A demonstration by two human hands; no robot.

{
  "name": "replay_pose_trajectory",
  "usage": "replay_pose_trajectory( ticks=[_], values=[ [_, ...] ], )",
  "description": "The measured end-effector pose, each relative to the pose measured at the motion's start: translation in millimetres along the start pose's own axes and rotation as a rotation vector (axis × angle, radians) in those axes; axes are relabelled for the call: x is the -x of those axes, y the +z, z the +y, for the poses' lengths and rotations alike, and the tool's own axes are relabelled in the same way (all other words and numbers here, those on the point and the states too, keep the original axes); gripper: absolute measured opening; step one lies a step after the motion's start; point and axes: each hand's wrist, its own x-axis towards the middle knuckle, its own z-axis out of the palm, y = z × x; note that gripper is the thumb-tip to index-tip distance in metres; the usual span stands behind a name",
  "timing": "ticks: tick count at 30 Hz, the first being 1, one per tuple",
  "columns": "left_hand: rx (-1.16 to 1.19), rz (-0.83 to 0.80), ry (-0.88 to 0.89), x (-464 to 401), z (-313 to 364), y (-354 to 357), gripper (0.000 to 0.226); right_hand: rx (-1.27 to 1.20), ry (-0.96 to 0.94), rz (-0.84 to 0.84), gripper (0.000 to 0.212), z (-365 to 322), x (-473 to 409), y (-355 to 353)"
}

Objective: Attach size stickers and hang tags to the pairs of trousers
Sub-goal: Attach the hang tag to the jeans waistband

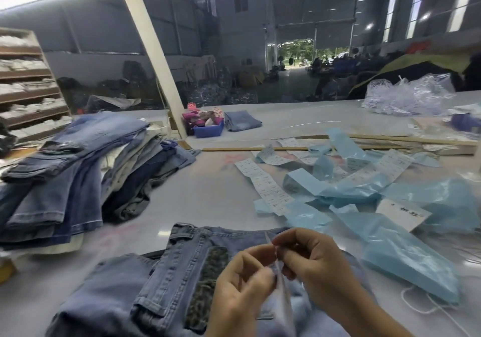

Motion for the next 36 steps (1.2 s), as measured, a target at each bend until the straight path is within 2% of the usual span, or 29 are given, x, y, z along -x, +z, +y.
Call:
replay_pose_trajectory(
  ticks=[3, 6, 9, 12, 14, 16, 19, 22, 25, 28, 32, 36],
  values=[
    [0.385, 0.064, -0.272, -12.2, 13.2, -19.0, 0.019, 0.051, -0.010, -0.052, 0.035, 2.1, 3.2, 15.4],
    [0.413, 0.007, -0.424, -14.6, 14.8, -29.1, 0.040, 0.045, -0.022, -0.091, 0.031, 3.6, 6.6, 30.6],
    [0.362, -0.044, -0.523, -18.2, 5.7, -35.0, 0.035, 0.021, -0.028, -0.159, 0.022, 5.3, 10.1, 38.6],
    [0.220, 0.016, -0.463, -22.3, -1.3, -37.5, 0.029, -0.023, 0.010, -0.186, 0.022, 7.9, 9.7, 35.4],
    [0.079, 0.030, -0.389, -23.8, -2.9, -36.9, 0.023, 0.008, 0.011, -0.113, 0.030, 12.9, 7.2, 30.6],
    [-0.039, 0.051, -0.320, -24.6, -1.2, -33.7, 0.027, 0.075, -0.019, -0.034, 0.034, 15.8, 5.5, 26.5],
    [-0.251, 0.046, -0.127, -23.0, 0.9, -30.8, 0.017, 0.178, -0.136, 0.009, 0.033, 15.7, 4.7, 21.3],
    [-0.471, 0.003, 0.036, -17.3, -0.5, -31.2, 0.018, 0.404, -0.338, 0.106, 0.019, 18.1, 3.3, 17.3],
    [-0.560, -0.025, 0.147, -9.6, -0.4, -28.6, 0.017, 0.519, -0.412, 0.161, 0.010, 17.9, 4.1, 19.8],
    [-0.642, -0.048, 0.230, -5.4, -0.5, -28.8, 0.019, 0.479, -0.443, 0.146, 0.020, 13.8, 5.3, 23.9],
    [-0.669, -0.079, 0.252, -4.0, 2.0, -34.5, 0.019, 0.482, -0.434, 0.072, 0.034, 11.4, 5.8, 23.8],
    [-0.656, -0.174, 0.222, -2.6, 3.2, -41.9, 0.021, 0.488, -0.397, 0.009, 0.025, 8.4, 6.1, 23.5]
  ],
)
